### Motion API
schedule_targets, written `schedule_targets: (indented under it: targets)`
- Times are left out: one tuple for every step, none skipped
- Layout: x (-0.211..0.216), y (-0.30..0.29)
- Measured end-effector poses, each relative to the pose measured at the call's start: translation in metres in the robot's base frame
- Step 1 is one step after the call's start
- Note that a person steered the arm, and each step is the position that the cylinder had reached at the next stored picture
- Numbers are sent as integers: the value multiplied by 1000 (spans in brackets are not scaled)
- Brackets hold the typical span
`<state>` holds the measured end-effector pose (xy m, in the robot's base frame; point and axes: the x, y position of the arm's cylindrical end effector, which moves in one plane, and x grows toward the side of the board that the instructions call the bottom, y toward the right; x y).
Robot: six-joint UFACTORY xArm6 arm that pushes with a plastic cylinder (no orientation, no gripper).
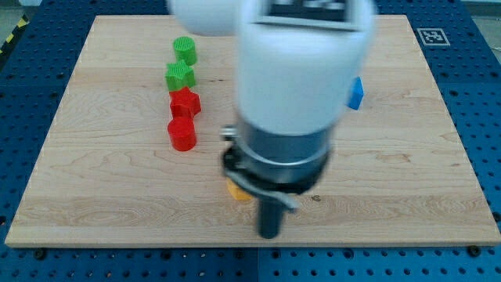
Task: Nudge the yellow hexagon and push the yellow heart to right a bit
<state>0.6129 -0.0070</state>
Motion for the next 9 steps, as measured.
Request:
schedule_targets:
  targets:
    - [-13, -58]
    - [-49, -64]
    - [-61, -62]
    - [-67, -62]
    - [-84, -62]
    - [-84, -57]
    - [-84, -35]
    - [-84, -3]
    - [-86, 24]
